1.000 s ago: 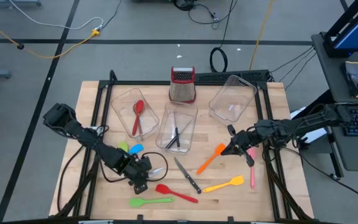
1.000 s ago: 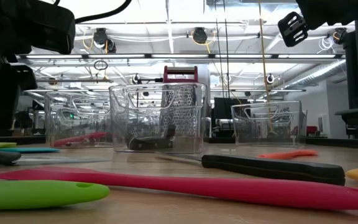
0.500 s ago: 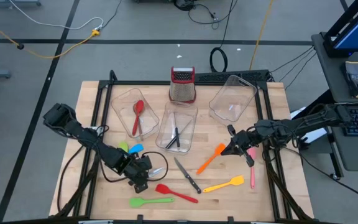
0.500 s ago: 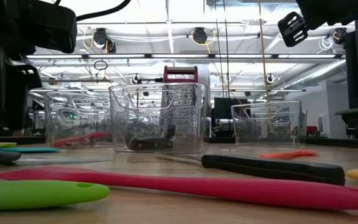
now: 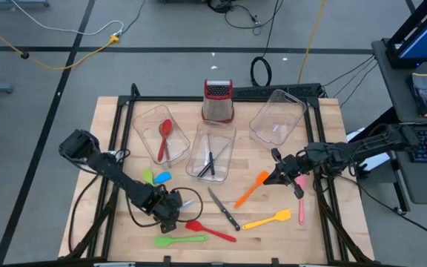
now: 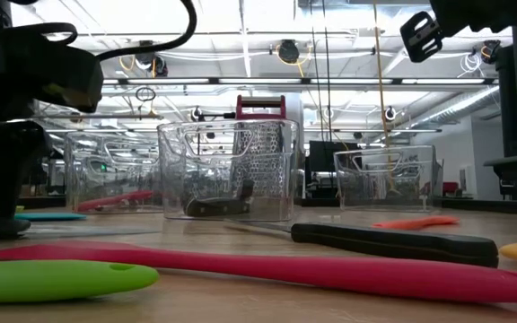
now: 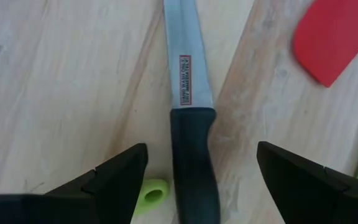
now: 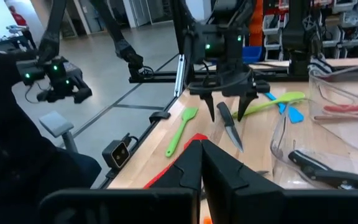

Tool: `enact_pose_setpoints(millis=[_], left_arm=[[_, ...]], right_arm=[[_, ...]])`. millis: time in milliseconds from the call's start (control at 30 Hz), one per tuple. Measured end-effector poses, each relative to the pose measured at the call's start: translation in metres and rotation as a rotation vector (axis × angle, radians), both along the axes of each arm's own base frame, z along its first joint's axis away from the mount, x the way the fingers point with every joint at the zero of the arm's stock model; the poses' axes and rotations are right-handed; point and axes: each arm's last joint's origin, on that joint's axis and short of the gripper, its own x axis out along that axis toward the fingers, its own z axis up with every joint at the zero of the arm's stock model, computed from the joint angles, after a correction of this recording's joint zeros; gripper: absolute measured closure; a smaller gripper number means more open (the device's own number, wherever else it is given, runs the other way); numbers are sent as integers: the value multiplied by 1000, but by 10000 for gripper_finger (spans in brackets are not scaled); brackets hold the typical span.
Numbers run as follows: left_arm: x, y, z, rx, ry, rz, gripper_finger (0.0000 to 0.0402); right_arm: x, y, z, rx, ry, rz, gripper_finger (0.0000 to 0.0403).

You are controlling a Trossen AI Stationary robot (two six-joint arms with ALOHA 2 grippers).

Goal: Pick & Place Kitchen Items
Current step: Put the black knife into the middle transparent bin

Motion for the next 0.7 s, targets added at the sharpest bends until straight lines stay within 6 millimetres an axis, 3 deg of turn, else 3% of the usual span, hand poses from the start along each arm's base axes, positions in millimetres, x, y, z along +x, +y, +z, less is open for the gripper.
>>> enact_pose_setpoints(millis=[200,300,700], left_arm=[[1,1,-1,35,-20,-5,87],[0,1,-1,55,-28,-46,111],[-2,4,-2,106,-35,-43,347]], right_arm=[[0,0,1,2,-11,0,399],[0,0,1,3,-13,-1,399],[0,0,1,3,-14,-1,399]])
